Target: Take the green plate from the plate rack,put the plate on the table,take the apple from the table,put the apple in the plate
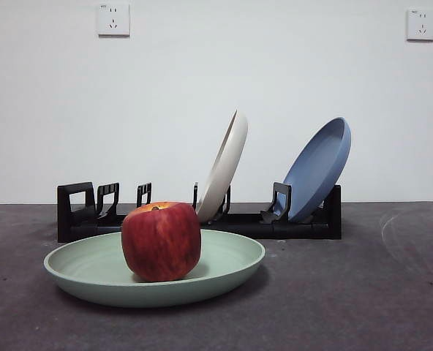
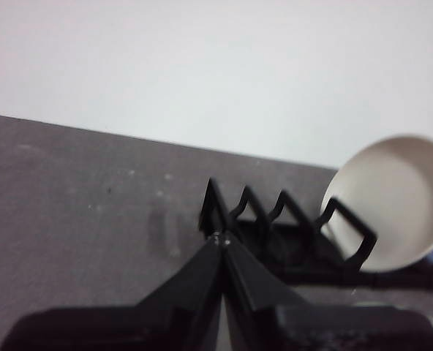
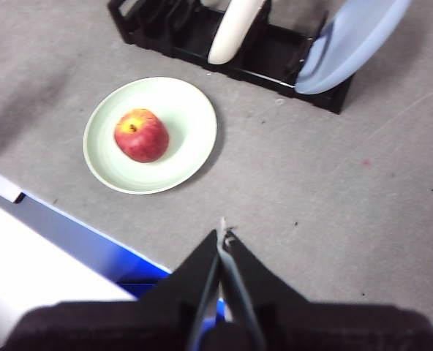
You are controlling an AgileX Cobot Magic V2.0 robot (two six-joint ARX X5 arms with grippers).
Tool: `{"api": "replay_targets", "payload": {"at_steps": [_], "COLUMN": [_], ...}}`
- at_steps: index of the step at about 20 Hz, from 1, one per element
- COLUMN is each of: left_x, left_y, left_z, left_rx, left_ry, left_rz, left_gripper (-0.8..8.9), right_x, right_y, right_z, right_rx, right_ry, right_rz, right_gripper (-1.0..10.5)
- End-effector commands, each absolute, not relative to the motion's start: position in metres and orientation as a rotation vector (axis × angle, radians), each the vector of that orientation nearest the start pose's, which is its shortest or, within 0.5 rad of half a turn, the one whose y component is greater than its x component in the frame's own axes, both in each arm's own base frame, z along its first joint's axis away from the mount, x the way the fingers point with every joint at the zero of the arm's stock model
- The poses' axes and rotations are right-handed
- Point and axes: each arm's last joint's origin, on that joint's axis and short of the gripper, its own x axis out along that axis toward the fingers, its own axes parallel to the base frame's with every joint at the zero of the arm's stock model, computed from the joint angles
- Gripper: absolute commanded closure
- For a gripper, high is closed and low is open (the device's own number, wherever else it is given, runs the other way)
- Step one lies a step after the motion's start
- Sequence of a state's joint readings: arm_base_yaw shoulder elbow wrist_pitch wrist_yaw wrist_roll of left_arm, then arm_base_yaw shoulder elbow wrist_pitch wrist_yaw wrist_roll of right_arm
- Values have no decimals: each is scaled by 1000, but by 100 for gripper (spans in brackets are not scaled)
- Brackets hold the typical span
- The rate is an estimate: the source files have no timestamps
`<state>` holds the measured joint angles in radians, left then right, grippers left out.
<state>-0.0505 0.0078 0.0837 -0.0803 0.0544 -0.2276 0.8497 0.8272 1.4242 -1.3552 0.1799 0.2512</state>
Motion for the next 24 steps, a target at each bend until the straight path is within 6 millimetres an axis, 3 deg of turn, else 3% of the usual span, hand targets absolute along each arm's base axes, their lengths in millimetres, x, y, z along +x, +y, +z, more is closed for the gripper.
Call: {"api": "replay_targets", "payload": {"at_steps": [1,6,24], "left_x": [94,96,98], "left_y": [-6,-6,-6], "left_z": [176,151,148], "left_rx": [-163,-161,-153], "left_ry": [28,167,208], "left_rz": [-97,-85,-83], "left_gripper": [817,817,817], "right_x": [57,57,57], "right_y": [57,57,57], "right_z": [415,415,415], "right_rx": [-159,-159,-159], "right_ry": [772,772,772], "right_rz": [532,532,532], "right_gripper": [945,945,945]}}
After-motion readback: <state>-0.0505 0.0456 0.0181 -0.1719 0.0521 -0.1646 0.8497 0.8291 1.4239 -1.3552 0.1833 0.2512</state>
